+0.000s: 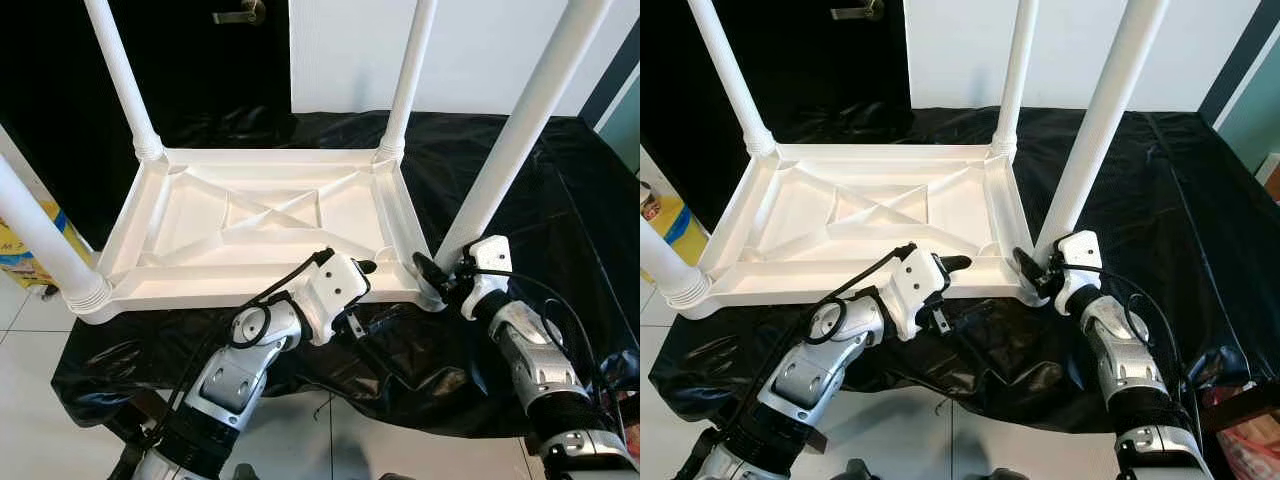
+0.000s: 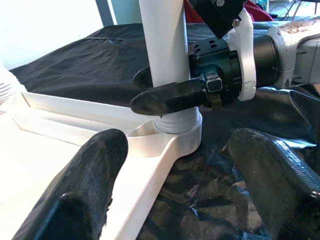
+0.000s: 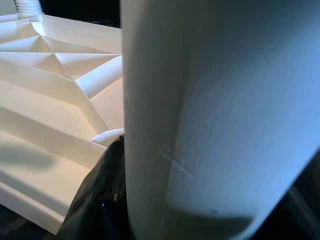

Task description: Building children table

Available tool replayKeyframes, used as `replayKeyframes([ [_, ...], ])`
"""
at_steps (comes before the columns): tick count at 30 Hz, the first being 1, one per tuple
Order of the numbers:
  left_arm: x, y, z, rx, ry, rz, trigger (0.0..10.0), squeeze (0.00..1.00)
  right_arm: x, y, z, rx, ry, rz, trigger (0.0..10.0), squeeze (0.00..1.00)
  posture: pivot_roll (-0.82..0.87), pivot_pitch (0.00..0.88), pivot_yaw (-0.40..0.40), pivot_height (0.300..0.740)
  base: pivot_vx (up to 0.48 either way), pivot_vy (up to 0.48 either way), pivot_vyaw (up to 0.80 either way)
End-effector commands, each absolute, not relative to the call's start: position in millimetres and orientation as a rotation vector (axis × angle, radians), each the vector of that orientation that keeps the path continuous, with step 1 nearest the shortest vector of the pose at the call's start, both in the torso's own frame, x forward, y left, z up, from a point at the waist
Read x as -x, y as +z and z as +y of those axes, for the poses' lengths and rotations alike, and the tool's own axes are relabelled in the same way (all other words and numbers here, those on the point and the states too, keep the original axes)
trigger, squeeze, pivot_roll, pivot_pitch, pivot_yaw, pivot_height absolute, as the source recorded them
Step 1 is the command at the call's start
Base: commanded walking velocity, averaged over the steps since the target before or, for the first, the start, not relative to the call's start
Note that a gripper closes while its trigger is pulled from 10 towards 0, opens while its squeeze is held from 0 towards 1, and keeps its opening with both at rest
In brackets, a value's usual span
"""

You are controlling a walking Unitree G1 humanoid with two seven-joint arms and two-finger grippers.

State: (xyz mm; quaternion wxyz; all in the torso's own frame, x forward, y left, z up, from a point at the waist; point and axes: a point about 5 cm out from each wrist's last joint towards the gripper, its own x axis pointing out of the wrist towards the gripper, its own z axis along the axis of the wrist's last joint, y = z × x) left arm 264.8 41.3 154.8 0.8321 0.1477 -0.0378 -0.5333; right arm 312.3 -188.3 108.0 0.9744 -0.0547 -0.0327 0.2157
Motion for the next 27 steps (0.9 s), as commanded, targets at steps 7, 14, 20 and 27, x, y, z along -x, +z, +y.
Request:
replayKeyframes([
  [7, -264, 152, 40, -0.328, -1.107, -0.075, 10.0, 0.00, -301, 78, -191, 0.162, 0.247, 0.066, 10.0, 0.00, 0.03, 0.043, -0.059, 0.740, 0.000, 0.000, 0.00],
  [14, -264, 152, 39, -0.327, -1.107, -0.077, 10.0, 0.00, -297, 72, -190, 0.127, 0.148, 0.089, 10.0, 0.00, 0.02, 0.030, -0.061, 0.740, 0.000, 0.000, 0.00],
  [20, -265, 152, 35, -0.328, -1.119, -0.085, 10.0, 0.00, -289, 63, -185, 0.089, -0.016, 0.118, 10.0, 0.00, 0.02, 0.012, -0.063, 0.740, 0.000, 0.000, 0.00],
  [27, -265, 152, 34, -0.331, -1.122, -0.088, 10.0, 0.00, -283, 59, -181, 0.076, -0.157, 0.137, 10.0, 0.00, 0.02, 0.010, -0.064, 0.740, 0.000, 0.000, 0.00],
])
